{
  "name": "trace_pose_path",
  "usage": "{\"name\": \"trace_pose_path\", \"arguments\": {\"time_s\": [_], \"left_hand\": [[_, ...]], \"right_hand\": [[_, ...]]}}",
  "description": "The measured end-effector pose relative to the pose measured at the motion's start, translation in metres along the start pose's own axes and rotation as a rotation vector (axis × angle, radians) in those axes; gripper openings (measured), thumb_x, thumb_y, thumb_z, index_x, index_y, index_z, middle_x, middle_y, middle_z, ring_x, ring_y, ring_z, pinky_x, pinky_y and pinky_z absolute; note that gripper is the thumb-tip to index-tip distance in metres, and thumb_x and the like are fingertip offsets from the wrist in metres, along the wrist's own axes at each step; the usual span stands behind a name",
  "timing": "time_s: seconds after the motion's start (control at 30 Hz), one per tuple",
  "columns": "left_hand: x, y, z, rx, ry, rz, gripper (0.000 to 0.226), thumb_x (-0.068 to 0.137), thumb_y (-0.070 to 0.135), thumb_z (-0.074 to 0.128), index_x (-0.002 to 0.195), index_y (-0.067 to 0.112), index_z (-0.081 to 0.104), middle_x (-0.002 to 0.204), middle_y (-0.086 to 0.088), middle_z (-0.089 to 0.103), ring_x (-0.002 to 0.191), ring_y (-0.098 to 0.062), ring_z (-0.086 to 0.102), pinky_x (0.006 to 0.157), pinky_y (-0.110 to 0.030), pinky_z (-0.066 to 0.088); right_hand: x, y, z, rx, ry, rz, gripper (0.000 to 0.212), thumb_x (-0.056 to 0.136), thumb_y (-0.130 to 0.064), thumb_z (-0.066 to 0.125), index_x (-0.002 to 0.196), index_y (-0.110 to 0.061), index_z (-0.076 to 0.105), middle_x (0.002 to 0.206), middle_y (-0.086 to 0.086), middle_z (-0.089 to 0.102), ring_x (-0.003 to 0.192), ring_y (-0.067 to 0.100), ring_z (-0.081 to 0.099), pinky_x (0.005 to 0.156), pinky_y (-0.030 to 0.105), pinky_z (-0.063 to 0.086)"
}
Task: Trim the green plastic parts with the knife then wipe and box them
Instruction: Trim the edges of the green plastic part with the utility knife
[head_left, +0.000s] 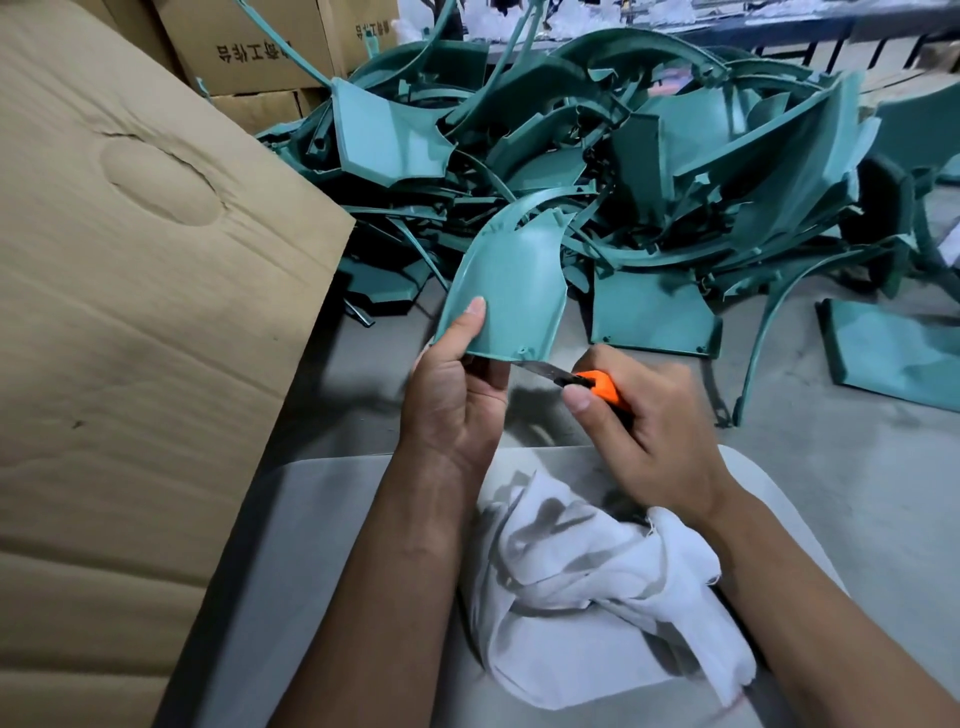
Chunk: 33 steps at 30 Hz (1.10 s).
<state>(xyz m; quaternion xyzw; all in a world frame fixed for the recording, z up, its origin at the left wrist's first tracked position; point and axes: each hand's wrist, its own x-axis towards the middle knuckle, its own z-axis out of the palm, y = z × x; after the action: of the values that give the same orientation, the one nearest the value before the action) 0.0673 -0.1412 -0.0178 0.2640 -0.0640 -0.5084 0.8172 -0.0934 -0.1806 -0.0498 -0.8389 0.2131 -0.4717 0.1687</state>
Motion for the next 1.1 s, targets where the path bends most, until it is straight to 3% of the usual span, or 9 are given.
{"name": "trace_pose_path", "arguments": {"time_s": [0.1, 0.27, 0.57, 0.7, 0.9, 0.97, 1.1], "left_hand": [[0.000, 0.000, 0.001, 0.012, -0.014, -0.025, 0.020, 0.098, 0.002, 0.060, 0.116, -0.003, 0.066, 0.098, -0.015, 0.077, 0.080, -0.019, 0.077, 0.059, -0.023, 0.060], [-0.002, 0.001, 0.003, 0.006, -0.028, -0.025, 0.015, 0.100, 0.002, 0.056, 0.109, -0.002, 0.067, 0.093, -0.015, 0.078, 0.077, -0.018, 0.077, 0.064, -0.024, 0.062], [-0.006, 0.003, 0.004, -0.004, -0.022, -0.043, 0.013, 0.098, 0.001, 0.058, 0.107, -0.003, 0.067, 0.090, -0.016, 0.078, 0.075, -0.021, 0.077, 0.057, -0.024, 0.059], [-0.007, 0.004, 0.004, -0.019, -0.051, -0.059, 0.017, 0.098, 0.000, 0.057, 0.112, -0.003, 0.065, 0.088, -0.015, 0.078, 0.072, -0.019, 0.077, 0.055, -0.023, 0.058], [-0.007, 0.000, 0.001, 0.049, -0.051, -0.069, 0.032, 0.094, 0.001, 0.061, 0.125, -0.004, 0.063, 0.113, -0.018, 0.075, 0.090, -0.025, 0.077, 0.064, -0.027, 0.061], [-0.006, 0.000, 0.000, 0.060, -0.056, -0.074, 0.030, 0.096, 0.002, 0.059, 0.125, -0.003, 0.064, 0.116, -0.018, 0.074, 0.094, -0.025, 0.076, 0.067, -0.029, 0.061], [-0.005, 0.001, -0.001, 0.057, -0.072, -0.074, 0.024, 0.099, 0.002, 0.055, 0.121, -0.002, 0.065, 0.103, -0.015, 0.077, 0.083, -0.022, 0.077, 0.063, -0.027, 0.060]], "right_hand": [[0.001, -0.002, 0.001, 0.023, 0.015, -0.020, 0.025, 0.103, -0.036, 0.052, 0.081, -0.025, 0.047, 0.060, -0.018, 0.033, 0.052, 0.004, 0.038, 0.052, 0.021, 0.027], [0.001, -0.001, 0.001, 0.024, 0.072, -0.006, 0.038, 0.105, -0.039, 0.049, 0.079, -0.012, 0.053, 0.060, -0.017, 0.033, 0.053, 0.005, 0.037, 0.051, 0.026, 0.031], [0.002, -0.002, 0.002, -0.011, 0.044, -0.055, 0.036, 0.104, -0.037, 0.052, 0.078, -0.012, 0.054, 0.061, -0.016, 0.033, 0.054, 0.003, 0.037, 0.052, 0.023, 0.030], [0.002, 0.001, 0.000, -0.008, 0.116, 0.011, 0.036, 0.106, -0.038, 0.049, 0.080, -0.013, 0.054, 0.058, -0.014, 0.035, 0.051, 0.010, 0.041, 0.050, 0.026, 0.032], [0.004, 0.011, -0.005, -0.069, 0.300, 0.166, 0.036, 0.108, -0.036, 0.049, 0.077, -0.021, 0.042, 0.055, -0.003, 0.034, 0.049, 0.015, 0.035, 0.051, 0.029, 0.025], [0.003, 0.011, -0.007, -0.053, 0.281, 0.124, 0.032, 0.108, -0.033, 0.050, 0.079, -0.022, 0.043, 0.056, -0.004, 0.035, 0.049, 0.012, 0.036, 0.051, 0.026, 0.026], [0.002, 0.004, -0.005, 0.041, 0.136, 0.001, 0.033, 0.106, -0.033, 0.051, 0.078, -0.015, 0.051, 0.057, -0.012, 0.034, 0.049, 0.007, 0.039, 0.050, 0.020, 0.028]]}}
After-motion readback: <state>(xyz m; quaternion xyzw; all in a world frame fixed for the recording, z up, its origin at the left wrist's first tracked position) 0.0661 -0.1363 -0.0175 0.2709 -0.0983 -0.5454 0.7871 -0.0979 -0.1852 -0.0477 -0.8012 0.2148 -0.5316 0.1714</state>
